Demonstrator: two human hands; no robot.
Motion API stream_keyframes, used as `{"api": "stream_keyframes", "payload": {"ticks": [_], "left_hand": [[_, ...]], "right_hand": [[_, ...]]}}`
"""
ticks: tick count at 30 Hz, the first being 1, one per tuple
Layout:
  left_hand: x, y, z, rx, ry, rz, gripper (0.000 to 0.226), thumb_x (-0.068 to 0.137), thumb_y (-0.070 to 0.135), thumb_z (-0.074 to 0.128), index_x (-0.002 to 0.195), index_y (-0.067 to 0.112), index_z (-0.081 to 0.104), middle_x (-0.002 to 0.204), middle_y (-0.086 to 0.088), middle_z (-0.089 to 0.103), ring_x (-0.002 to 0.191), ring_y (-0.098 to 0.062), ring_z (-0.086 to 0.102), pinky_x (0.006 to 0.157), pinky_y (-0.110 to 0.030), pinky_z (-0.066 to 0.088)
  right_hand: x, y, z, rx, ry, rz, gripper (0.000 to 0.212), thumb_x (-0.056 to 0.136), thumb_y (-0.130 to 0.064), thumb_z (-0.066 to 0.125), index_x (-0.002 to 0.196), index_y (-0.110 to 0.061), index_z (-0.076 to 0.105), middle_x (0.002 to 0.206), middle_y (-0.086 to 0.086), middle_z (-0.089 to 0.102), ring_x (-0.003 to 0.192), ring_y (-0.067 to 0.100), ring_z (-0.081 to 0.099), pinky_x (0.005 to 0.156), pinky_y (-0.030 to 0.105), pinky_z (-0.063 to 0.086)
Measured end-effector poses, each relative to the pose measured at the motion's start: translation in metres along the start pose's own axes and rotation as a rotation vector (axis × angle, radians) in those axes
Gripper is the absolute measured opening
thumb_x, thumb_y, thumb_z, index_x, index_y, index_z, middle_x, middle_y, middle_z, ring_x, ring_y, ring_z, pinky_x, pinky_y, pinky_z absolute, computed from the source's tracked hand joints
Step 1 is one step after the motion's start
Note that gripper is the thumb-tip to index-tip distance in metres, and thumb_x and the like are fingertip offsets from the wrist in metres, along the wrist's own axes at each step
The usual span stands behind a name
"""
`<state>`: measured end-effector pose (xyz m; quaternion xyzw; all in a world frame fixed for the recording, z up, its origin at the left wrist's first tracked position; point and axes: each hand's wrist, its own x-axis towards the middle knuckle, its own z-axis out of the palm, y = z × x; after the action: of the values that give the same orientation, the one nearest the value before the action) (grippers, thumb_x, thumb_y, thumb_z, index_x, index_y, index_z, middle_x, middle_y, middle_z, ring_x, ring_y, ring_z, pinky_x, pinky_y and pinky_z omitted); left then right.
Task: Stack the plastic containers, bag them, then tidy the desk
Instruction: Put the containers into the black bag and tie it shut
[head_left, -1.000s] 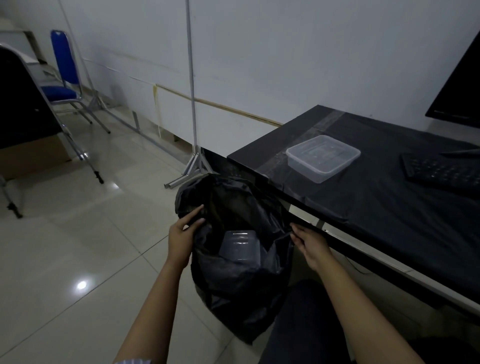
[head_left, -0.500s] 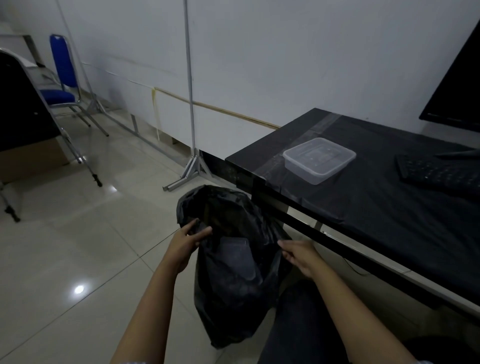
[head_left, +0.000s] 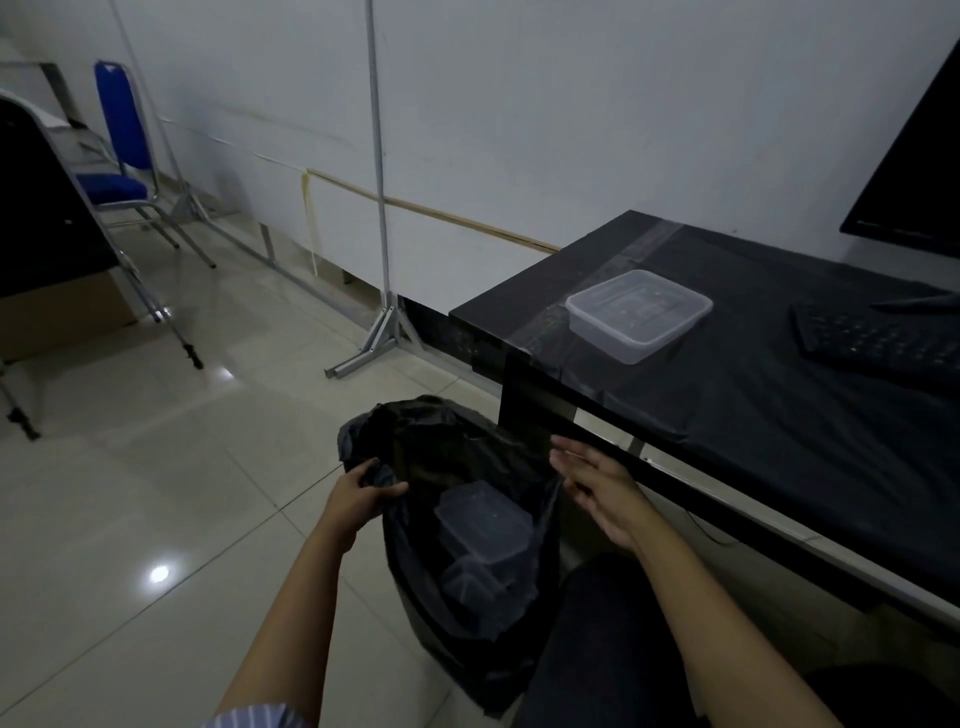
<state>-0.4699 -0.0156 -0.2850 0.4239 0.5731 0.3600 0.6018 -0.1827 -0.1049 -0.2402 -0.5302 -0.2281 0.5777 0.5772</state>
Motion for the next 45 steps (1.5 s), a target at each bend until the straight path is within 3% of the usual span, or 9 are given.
{"api": "stream_keyframes", "payload": {"ticks": [5,8,12,20,28,32,35,39,45], "left_hand": [[-0.005,-0.001,0.007,-0.022,-0.027,0.023,0.075,0.079,-0.004,0.073,0.144,0.009,0.039,0.122,-0.008,0.054,0.105,-0.024,0.056,0.086,-0.036,0.05],[-0.005,-0.004,0.008,0.051,-0.034,0.019,0.074,0.078,-0.002,0.074,0.144,0.01,0.041,0.131,-0.012,0.054,0.107,-0.025,0.056,0.083,-0.036,0.051],[-0.004,-0.005,0.009,-0.044,-0.075,0.008,0.075,0.075,0.0,0.076,0.142,0.013,0.044,0.134,-0.01,0.055,0.117,-0.027,0.057,0.097,-0.04,0.049],[-0.012,0.012,0.013,-0.295,-0.229,0.024,0.071,0.083,-0.005,0.065,0.145,0.016,0.038,0.122,-0.008,0.063,0.102,-0.02,0.065,0.07,-0.025,0.058],[-0.013,0.017,0.009,-0.383,-0.3,0.05,0.061,0.085,-0.003,0.061,0.14,0.019,0.044,0.125,-0.01,0.063,0.112,-0.026,0.063,0.09,-0.034,0.055],[-0.013,0.017,0.011,-0.38,-0.293,0.075,0.058,0.086,-0.006,0.059,0.137,0.02,0.047,0.121,-0.008,0.066,0.11,-0.024,0.064,0.087,-0.032,0.056],[-0.013,0.016,0.015,-0.38,-0.276,0.097,0.059,0.085,-0.008,0.058,0.136,0.02,0.048,0.118,-0.006,0.067,0.108,-0.022,0.064,0.089,-0.031,0.055],[-0.009,0.014,0.018,-0.355,-0.279,0.112,0.069,0.081,-0.008,0.062,0.141,0.021,0.045,0.126,-0.009,0.063,0.114,-0.025,0.062,0.093,-0.035,0.053],[-0.005,0.015,0.017,-0.28,-0.29,0.136,0.067,0.081,-0.007,0.065,0.136,0.027,0.05,0.129,-0.007,0.061,0.113,-0.023,0.063,0.097,-0.038,0.051]], "right_hand": [[0.005,0.008,0.001,0.026,-0.009,0.003,0.033,0.091,0.007,0.054,0.122,-0.004,0.059,0.098,0.003,0.064,0.089,0.006,0.06,0.061,0.009,0.052],[0.008,0.021,-0.004,-0.102,0.093,0.013,0.033,0.088,0.007,0.06,0.121,0.004,0.058,0.092,0.008,0.062,0.083,0.012,0.061,0.059,0.011,0.053],[0.011,0.033,-0.012,-0.114,0.135,0.03,0.031,0.088,0.009,0.059,0.119,0.007,0.058,0.089,0.01,0.061,0.08,0.014,0.06,0.056,0.012,0.053],[0.017,0.049,-0.02,-0.215,0.179,0.075,0.025,0.088,0.01,0.059,0.113,0.009,0.06,0.084,0.011,0.062,0.073,0.016,0.059,0.053,0.011,0.053],[0.02,0.059,-0.022,-0.327,0.18,0.078,0.025,0.084,0.013,0.062,0.109,0.014,0.059,0.083,0.014,0.063,0.074,0.018,0.061,0.053,0.013,0.054],[0.015,0.057,-0.018,-0.42,0.128,0.143,0.014,0.09,-0.001,0.062,0.104,-0.003,0.063,0.088,0.009,0.063,0.067,0.015,0.056,0.048,0.019,0.054],[0.015,0.052,-0.015,-0.51,0.09,0.162,0.007,0.094,-0.013,0.061,0.1,-0.014,0.064,0.09,0.005,0.064,0.067,0.012,0.057,0.053,0.022,0.053],[0.011,0.039,-0.005,-0.55,0.041,0.108,0.009,0.097,-0.014,0.056,0.101,-0.014,0.064,0.088,0.002,0.063,0.068,0.011,0.057,0.056,0.021,0.052],[0.001,0.012,0.013,-0.616,-0.009,-0.081,0.02,0.097,-0.018,0.055,0.109,-0.006,0.065,0.09,0.002,0.064,0.064,0.01,0.055,0.048,0.014,0.045]]}}
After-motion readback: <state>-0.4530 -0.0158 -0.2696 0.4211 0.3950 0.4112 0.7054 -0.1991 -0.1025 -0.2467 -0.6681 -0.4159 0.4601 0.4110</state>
